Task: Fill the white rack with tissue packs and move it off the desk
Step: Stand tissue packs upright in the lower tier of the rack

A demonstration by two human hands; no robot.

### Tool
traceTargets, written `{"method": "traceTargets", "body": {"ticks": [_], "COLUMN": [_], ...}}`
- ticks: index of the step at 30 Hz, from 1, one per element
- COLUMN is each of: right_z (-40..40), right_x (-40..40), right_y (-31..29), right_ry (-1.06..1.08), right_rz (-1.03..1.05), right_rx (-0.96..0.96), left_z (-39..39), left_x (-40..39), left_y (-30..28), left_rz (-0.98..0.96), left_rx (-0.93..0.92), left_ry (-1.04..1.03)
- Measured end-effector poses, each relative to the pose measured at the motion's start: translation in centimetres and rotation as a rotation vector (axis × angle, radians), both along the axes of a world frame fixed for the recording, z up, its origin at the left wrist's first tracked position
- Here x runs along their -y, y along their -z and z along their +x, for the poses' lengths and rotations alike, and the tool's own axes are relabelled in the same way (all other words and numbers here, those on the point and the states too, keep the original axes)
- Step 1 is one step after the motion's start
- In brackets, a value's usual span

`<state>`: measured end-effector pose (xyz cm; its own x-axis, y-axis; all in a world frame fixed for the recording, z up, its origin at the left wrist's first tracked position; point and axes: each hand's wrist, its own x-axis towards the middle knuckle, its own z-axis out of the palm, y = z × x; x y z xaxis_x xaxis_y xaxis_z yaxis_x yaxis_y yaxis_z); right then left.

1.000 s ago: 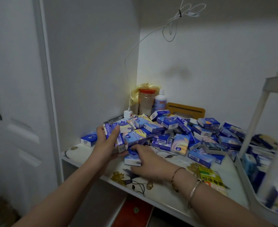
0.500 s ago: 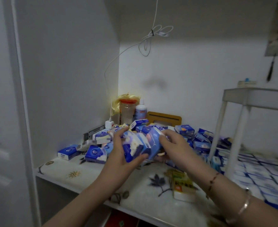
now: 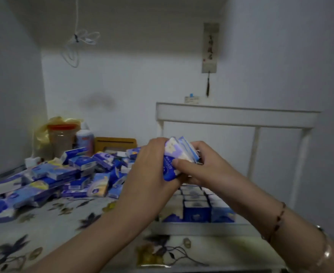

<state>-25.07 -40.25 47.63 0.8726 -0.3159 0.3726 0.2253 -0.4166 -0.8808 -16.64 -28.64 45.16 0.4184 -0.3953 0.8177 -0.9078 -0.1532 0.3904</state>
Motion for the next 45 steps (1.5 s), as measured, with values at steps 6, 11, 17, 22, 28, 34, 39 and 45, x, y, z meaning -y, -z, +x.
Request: {"method": "traceTargets", "body": {"ticks": [6,11,17,22,28,34,39,45], "right_z": [-3.3,-0.9,3.8,6.4,6.9,5.6,5.4,4.3], "right_x": [7.7,16.1,19.6,18.4,18.5,16.8,17.5,17.7], "right_y": [0.7,2.9,5.7,7.7,9.1,9.2,9.7,8.2], "right_ry": [0.078,0.479,0.48,0.409,0.583,0.48,0.421,0.582], "right_rz": [0.248,-0.04,-0.303,-0.157,-0.016,-0.319,-0.4,-0.444], "right_rx": [-0.004,-0.129,-0.483,-0.481,-0.415,-0.556,-0.601,-0.563], "left_z": [-1.7,3.5,6.2,6.1,6.2,6.2,6.3,4.7], "left_x": [6.6,11.2,12.4,12.3,12.3,12.3,12.4,11.1], "left_y": [0.6,2.0,4.1,4.0,4.2,4.3,4.3,3.4], "left_rz": [0.17,0.512,1.003,1.049,1.049,1.032,1.018,0.62], "left_rx": [-0.121,-0.145,-0.18,-0.17,-0.165,-0.172,-0.181,-0.197], "left_ry": [0.183,0.012,-0.172,-0.173,-0.175,-0.164,-0.159,-0.038]}}
